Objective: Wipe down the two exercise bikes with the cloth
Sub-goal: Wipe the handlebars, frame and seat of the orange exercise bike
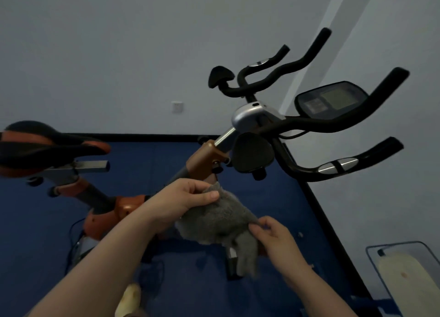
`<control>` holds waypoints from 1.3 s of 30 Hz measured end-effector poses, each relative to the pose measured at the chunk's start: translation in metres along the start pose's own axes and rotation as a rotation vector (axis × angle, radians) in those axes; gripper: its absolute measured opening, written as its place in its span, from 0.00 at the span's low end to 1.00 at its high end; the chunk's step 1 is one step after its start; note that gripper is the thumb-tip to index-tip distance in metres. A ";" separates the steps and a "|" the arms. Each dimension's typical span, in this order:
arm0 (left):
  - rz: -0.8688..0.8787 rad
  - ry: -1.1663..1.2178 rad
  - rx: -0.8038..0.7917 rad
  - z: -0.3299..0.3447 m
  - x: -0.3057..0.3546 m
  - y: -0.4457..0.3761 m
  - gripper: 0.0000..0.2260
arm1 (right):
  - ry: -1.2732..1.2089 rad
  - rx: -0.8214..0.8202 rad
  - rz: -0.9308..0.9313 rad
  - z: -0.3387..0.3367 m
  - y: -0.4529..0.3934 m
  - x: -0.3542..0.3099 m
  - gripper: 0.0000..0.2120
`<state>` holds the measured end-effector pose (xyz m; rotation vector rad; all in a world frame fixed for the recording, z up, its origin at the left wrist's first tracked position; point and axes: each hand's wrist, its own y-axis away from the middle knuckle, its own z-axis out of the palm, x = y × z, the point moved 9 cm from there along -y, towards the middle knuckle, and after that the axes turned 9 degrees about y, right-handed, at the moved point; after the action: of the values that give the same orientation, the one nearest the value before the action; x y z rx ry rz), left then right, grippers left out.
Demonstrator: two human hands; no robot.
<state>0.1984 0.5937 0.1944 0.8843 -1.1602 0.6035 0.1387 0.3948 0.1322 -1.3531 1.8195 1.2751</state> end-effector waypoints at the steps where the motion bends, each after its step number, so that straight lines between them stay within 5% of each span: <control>1: 0.000 0.000 -0.011 -0.005 -0.005 0.007 0.11 | -0.106 -0.013 0.057 0.009 -0.001 -0.001 0.07; 9: -0.031 -0.290 -0.110 -0.022 -0.059 0.045 0.14 | -0.596 -0.188 0.288 0.087 -0.003 -0.030 0.15; 14: -0.055 -0.391 -0.234 -0.046 -0.080 0.089 0.23 | -0.387 -0.133 0.193 0.144 -0.005 -0.059 0.13; 17: 0.071 -0.330 0.127 -0.117 -0.061 0.116 0.13 | -0.276 -0.121 0.133 0.185 0.000 -0.081 0.10; 19: 0.170 -0.318 0.350 -0.167 -0.049 0.139 0.14 | -0.238 -0.156 0.091 0.215 0.007 -0.098 0.09; 22: 0.125 -0.376 0.167 -0.194 -0.056 0.155 0.24 | -0.221 -0.247 -0.010 0.263 0.017 -0.126 0.08; 24: 0.075 -0.425 0.064 -0.210 -0.065 0.164 0.18 | -0.205 -0.265 -0.077 0.287 0.022 -0.141 0.08; 29: 0.091 -0.388 0.115 -0.269 -0.066 0.196 0.06 | -0.157 -0.216 -0.176 0.330 0.025 -0.167 0.07; 39: 0.167 -0.402 0.161 -0.326 -0.061 0.234 0.08 | -0.021 -0.147 -0.295 0.390 0.025 -0.214 0.02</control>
<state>0.1622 0.9965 0.1560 1.0851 -1.5753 0.6808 0.1471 0.8400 0.1595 -1.6116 1.4677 1.2762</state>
